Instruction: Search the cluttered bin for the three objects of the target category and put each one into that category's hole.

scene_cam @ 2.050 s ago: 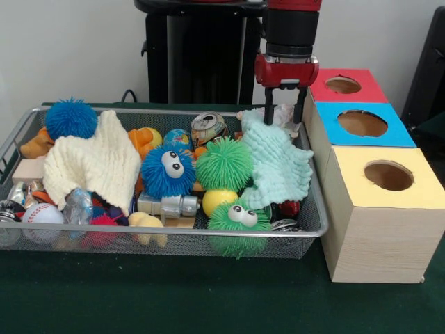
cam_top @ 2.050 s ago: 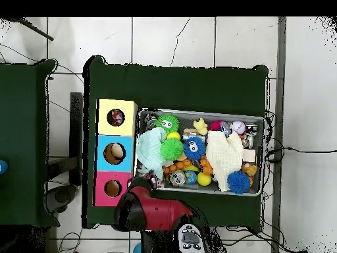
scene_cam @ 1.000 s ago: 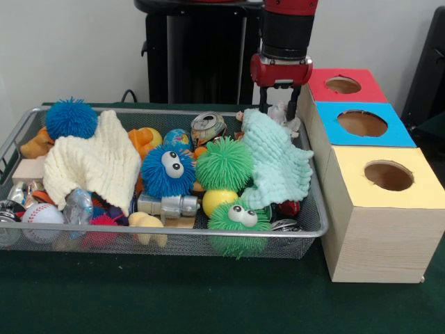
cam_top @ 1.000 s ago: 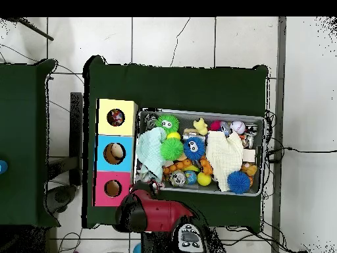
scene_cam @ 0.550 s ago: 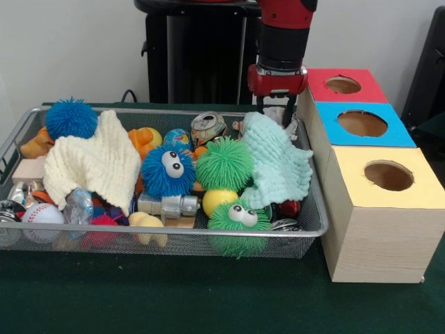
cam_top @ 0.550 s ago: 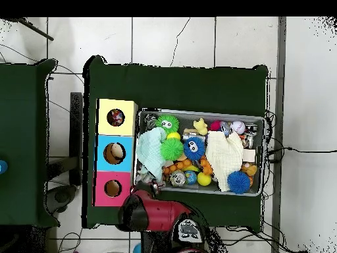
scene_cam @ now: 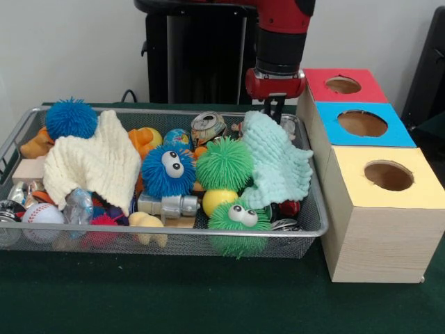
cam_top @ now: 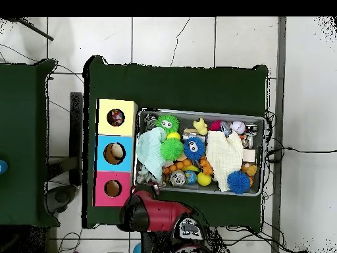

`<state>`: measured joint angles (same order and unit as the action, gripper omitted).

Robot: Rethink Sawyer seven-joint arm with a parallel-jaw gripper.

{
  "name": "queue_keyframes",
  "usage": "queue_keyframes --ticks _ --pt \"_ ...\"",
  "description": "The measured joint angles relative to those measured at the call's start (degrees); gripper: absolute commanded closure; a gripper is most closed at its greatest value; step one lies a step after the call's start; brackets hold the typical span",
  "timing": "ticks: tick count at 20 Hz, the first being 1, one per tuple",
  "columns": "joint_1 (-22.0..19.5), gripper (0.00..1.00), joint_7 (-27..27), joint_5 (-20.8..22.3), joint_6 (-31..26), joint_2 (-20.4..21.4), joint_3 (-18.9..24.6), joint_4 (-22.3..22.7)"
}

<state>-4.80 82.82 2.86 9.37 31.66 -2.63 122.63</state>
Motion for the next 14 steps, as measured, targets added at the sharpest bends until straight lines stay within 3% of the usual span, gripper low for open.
queue_keyframes --ticks 4,10,14 --pt "-0.01 1.0 0.0 0.01 -2.36 2.12 -0.01 0.21" --pt "0.1 1.0 0.0 0.02 -10.72 7.58 -0.02 0.37" --pt "0.44 1.0 0.0 -0.22 -22.27 14.97 -0.05 0.41"
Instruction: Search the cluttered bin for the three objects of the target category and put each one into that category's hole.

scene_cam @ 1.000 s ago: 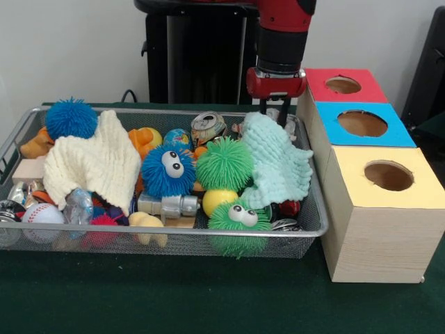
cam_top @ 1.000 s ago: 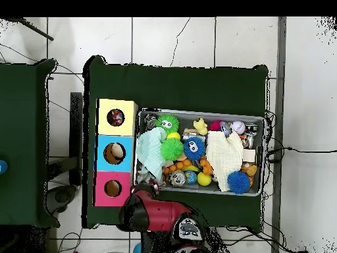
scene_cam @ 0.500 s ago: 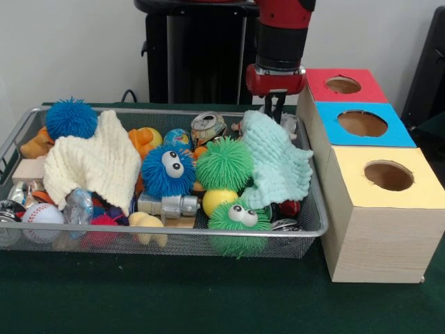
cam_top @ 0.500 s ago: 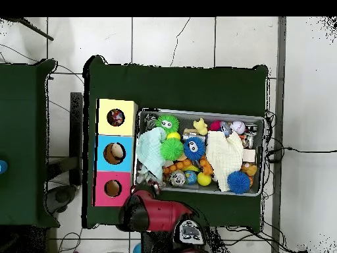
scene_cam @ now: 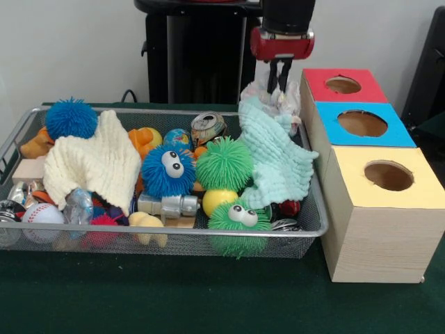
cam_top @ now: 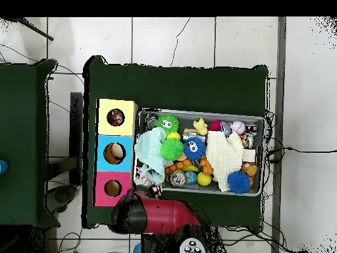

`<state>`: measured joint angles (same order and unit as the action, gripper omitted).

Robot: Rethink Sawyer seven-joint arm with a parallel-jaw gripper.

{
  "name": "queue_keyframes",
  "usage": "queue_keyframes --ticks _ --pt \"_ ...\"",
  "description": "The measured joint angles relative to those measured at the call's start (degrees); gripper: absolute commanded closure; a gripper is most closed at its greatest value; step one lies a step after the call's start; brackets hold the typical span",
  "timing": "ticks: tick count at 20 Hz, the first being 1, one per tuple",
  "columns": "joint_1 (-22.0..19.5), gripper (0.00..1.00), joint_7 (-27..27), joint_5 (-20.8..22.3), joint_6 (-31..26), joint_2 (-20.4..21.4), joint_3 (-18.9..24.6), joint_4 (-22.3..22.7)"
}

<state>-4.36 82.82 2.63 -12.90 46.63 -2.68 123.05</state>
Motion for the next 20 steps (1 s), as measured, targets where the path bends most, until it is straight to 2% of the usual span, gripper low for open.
queue_keyframes --ticks 7,14,20 --pt "0.06 1.0 0.0 -0.02 -12.2 9.47 -0.04 -0.01" --pt "0.18 1.0 0.0 0.04 -12.84 13.54 -0.04 -1.33" --pt "0.18 1.0 0.0 -0.25 -12.84 14.34 -0.05 -3.41"
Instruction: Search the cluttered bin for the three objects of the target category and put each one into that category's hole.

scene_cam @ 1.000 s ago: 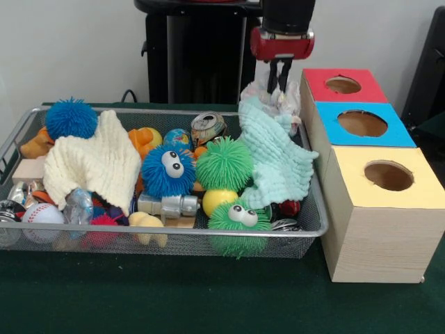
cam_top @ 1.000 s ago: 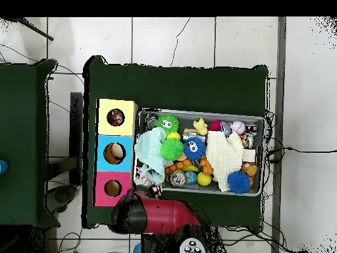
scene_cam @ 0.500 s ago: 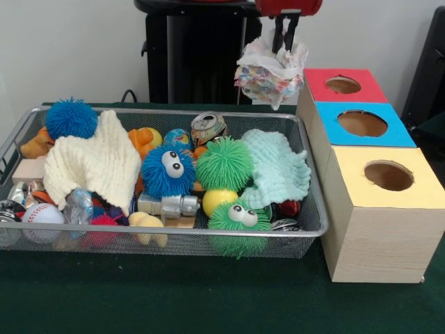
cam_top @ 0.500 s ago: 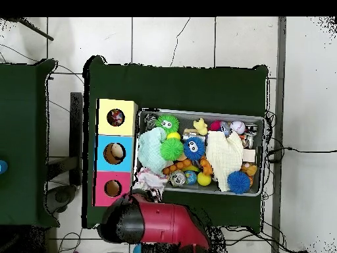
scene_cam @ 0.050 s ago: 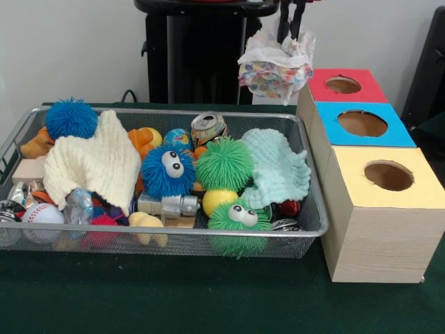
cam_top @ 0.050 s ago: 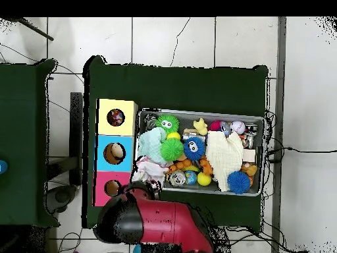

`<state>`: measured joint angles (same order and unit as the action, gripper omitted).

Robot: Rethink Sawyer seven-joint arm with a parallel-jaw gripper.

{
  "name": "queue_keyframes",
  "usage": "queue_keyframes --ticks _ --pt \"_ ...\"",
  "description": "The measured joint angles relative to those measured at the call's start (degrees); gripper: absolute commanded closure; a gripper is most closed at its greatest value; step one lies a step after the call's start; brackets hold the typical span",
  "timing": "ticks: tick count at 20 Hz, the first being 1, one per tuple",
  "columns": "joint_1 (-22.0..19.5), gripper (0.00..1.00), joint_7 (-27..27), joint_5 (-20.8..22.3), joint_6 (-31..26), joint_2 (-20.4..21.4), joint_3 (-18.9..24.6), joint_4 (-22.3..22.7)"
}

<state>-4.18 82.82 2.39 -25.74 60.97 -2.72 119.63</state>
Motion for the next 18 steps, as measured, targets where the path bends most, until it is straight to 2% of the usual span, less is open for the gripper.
queue_keyframes --ticks 12,18 --pt "0.76 1.0 0.0 -1.48 -0.79 -0.23 0.0 -7.71" --pt "4.18 1.0 0.0 -2.7 -2.03 -1.32 0.0 -12.35"
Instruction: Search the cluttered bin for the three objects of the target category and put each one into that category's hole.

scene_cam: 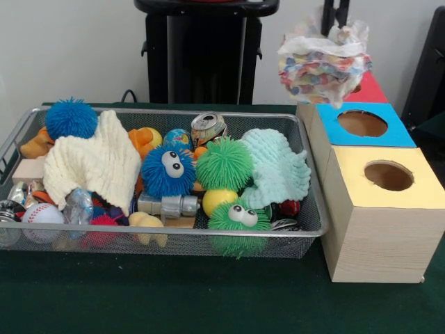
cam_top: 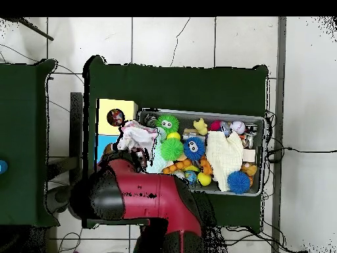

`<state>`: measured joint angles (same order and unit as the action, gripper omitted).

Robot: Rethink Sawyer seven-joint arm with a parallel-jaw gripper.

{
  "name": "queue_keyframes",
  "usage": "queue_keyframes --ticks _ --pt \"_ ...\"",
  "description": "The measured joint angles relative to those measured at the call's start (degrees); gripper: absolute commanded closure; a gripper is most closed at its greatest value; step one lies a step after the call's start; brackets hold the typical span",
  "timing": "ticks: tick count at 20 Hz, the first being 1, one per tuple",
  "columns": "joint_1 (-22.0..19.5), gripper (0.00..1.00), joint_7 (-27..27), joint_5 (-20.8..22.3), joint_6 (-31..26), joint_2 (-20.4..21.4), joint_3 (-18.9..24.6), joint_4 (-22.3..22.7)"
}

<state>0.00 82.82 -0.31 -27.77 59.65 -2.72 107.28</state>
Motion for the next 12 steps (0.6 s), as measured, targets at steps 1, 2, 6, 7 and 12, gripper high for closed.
queue_keyframes --ticks 1,2,6,7,12 --pt "0.35 1.0 0.0 -0.15 0.0 -0.12 0.01 -0.29" --pt "0.68 1.0 0.0 -0.33 0.0 -0.26 0.01 -0.55" --pt "3.08 1.0 0.0 -2.2 0.0 -1.16 0.01 -1.69" --pt "3.39 1.0 0.0 -2.52 -0.01 -1.3 0.02 -1.75" --pt "4.46 1.0 0.0 -4.11 -0.01 -2.25 0.02 -1.78"
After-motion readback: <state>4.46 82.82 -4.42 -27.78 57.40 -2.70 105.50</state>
